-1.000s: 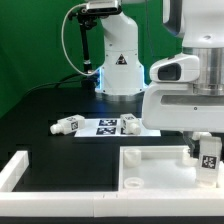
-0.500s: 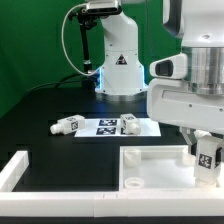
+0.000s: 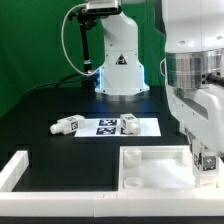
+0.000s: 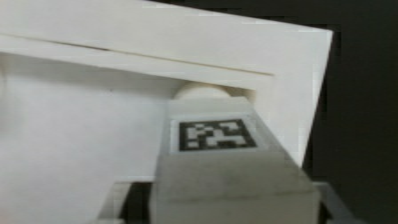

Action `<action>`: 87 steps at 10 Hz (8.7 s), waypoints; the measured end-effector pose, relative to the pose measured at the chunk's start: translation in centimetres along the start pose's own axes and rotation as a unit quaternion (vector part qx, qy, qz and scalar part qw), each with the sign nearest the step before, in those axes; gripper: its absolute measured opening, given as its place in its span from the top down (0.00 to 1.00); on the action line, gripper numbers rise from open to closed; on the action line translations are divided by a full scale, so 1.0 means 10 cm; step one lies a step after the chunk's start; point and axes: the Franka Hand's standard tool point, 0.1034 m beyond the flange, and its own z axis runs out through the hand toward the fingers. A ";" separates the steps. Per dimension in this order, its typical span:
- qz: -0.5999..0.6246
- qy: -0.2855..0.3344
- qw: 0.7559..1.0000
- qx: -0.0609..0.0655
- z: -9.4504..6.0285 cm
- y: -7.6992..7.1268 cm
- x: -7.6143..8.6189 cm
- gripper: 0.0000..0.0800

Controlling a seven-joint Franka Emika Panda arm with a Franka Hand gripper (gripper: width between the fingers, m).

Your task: Assemble one leg

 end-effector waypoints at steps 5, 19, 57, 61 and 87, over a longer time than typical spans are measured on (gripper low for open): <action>-0.345 0.007 0.939 -0.004 -0.01 -0.01 -0.15 0.19; -0.199 0.018 0.980 0.006 0.01 -0.03 0.00 0.64; -0.585 0.022 0.810 0.001 0.12 0.01 -0.12 0.19; -0.633 0.018 0.774 -0.005 0.07 -0.01 -0.05 0.34; -0.594 0.058 0.802 0.028 0.02 -0.04 0.03 0.19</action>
Offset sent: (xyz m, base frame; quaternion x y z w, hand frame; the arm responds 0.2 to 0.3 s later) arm -0.0056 0.0334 -0.0013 0.0233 -0.0855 -0.4506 0.8883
